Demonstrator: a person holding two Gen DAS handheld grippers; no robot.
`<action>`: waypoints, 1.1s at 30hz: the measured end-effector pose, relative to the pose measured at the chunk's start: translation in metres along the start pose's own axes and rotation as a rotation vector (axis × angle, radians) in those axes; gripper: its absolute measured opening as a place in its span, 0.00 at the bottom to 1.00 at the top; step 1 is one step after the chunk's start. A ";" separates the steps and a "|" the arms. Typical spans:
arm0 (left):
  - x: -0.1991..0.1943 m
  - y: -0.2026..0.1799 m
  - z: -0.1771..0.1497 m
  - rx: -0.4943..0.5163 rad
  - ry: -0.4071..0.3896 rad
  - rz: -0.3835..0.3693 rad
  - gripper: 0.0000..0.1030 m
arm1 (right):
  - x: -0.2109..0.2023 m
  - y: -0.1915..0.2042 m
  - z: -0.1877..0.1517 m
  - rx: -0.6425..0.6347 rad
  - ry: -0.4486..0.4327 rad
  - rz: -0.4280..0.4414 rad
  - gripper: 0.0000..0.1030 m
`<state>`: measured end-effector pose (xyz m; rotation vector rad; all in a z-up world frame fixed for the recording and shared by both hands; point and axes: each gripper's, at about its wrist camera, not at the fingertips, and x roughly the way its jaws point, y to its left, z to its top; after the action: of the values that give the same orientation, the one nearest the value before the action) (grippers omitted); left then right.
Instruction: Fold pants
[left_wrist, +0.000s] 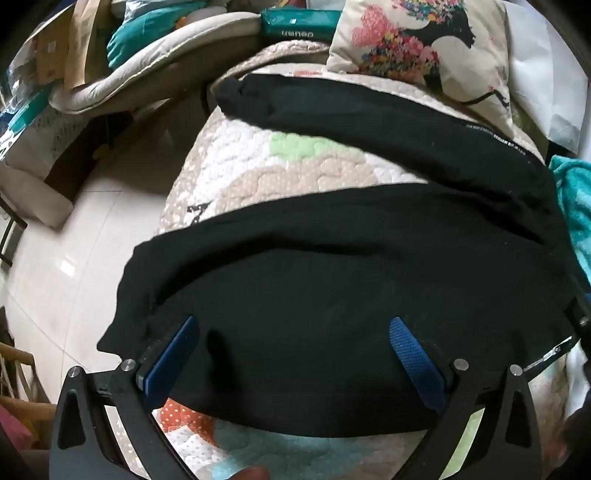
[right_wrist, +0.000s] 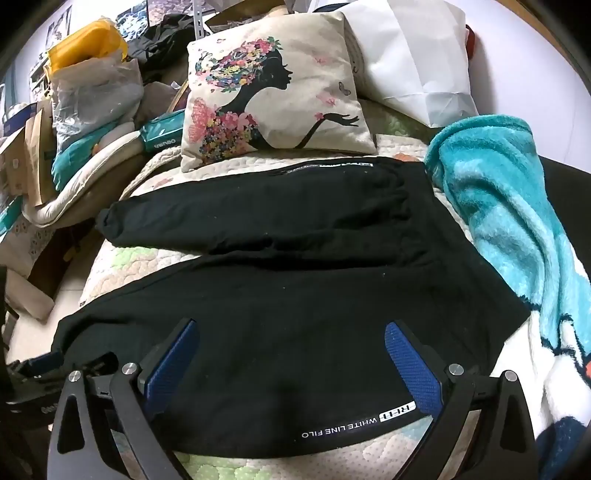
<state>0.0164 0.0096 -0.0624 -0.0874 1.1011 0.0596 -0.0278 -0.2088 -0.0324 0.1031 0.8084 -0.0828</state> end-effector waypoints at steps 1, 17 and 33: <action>0.003 -0.001 -0.002 0.007 0.002 0.006 1.00 | 0.000 -0.001 0.000 0.002 0.000 0.000 0.99; 0.011 -0.004 -0.023 0.028 -0.001 0.005 1.00 | -0.007 -0.001 0.001 -0.010 -0.035 -0.039 0.99; -0.069 -0.001 -0.008 -0.020 -0.359 0.027 0.97 | -0.058 -0.002 0.009 -0.014 -0.384 -0.098 1.00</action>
<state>-0.0213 0.0076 -0.0045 -0.0765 0.7428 0.1064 -0.0614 -0.2101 0.0161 0.0316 0.4302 -0.1837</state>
